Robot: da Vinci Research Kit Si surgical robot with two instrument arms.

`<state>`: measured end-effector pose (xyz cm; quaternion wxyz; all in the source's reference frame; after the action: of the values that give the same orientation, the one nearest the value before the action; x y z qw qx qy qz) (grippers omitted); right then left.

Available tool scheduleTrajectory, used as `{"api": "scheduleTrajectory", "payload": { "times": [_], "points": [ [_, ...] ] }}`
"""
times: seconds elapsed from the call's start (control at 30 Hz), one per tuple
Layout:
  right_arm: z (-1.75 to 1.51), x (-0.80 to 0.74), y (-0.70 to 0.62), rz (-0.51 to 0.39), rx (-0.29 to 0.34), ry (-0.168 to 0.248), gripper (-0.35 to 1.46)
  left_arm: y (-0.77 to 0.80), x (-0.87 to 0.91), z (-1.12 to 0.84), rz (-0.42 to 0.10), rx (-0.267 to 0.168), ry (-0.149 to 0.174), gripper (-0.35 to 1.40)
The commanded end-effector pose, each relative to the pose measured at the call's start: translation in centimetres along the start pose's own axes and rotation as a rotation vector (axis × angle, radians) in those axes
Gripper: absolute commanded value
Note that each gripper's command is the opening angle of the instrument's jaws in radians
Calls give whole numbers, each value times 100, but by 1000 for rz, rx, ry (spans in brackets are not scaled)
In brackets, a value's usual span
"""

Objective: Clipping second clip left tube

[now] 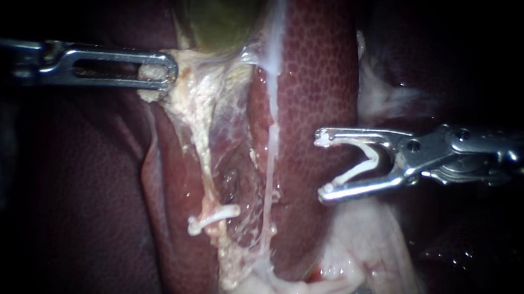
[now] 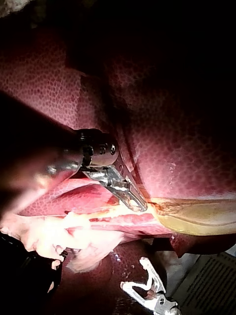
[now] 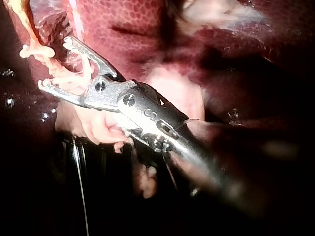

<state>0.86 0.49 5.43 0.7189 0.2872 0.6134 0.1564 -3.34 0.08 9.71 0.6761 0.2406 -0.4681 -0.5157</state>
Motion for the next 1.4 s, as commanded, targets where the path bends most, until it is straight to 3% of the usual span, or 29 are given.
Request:
{"api": "scheduleTrajectory", "payload": {
  "times": [0.03, 0.17, 0.33, 0.93, 1.4],
  "points": [
    [2, -1, 0, -1, 0, 1, 60, 0, 0, 0, 0, -1, 0, -35],
    [18, -7, 1, -8, 8, 8, 60, 0, 0, -1, 0, -1, 0, -35],
    [54, -28, 4, -27, 31, 23, 60, -1, 0, -2, 0, -1, 0, -35],
    [142, -87, 26, 28, 59, 1, 60, -4, 1, -1, -1, -4, -1, -35],
    [164, -103, 40, 55, 74, -2, 60, -8, 1, -1, -2, -6, -3, -35]
  ]
}}
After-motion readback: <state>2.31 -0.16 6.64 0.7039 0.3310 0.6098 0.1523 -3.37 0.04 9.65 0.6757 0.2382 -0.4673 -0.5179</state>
